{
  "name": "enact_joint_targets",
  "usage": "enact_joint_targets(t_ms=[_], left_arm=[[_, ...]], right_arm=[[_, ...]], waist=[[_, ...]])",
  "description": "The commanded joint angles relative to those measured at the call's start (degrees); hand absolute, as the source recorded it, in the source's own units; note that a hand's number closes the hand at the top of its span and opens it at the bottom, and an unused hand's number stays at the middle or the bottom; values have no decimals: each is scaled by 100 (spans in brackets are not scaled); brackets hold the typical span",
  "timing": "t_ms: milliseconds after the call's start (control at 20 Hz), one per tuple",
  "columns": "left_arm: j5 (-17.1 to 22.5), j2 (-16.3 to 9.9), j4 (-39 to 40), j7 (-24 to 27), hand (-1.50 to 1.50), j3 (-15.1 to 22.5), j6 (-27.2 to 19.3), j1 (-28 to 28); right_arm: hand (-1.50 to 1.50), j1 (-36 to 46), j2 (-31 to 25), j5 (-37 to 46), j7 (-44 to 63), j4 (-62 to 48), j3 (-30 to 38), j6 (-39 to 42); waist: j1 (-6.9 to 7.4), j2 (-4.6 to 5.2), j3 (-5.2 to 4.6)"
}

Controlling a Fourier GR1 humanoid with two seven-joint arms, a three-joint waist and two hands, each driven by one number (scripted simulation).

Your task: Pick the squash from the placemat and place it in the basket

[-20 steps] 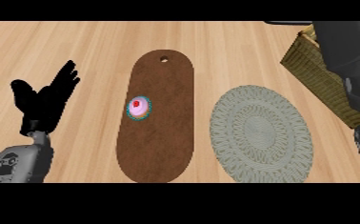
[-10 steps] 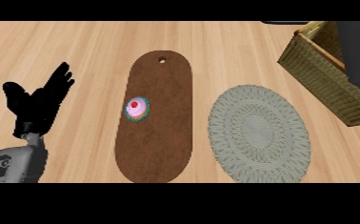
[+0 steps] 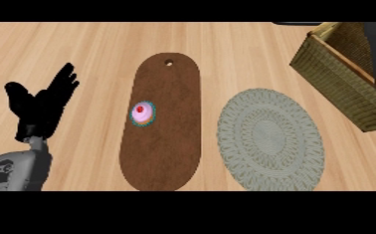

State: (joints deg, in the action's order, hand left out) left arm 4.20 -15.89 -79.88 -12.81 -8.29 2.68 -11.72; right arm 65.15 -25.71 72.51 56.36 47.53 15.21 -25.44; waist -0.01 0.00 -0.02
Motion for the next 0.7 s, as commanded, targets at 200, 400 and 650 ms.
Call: enact_joint_targets(t_ms=[200, 400, 650], left_arm=[[-27, -102, 39, -112, 0, -75, 75, -124], [-164, 193, 63, 195, 0, 87, -23, 106], [-108, 89, 263, 287, 0, -71, 17, -18]], right_arm=[[-150, -461, -450, -503, -574, -164, 458, -353], [-150, -574, -241, -784, -915, -19, 410, -653], [-150, -469, -345, -651, -294, 475, 737, -1323]], waist=[[37, 11, 3], [57, 13, 3], [20, 2, 0]])
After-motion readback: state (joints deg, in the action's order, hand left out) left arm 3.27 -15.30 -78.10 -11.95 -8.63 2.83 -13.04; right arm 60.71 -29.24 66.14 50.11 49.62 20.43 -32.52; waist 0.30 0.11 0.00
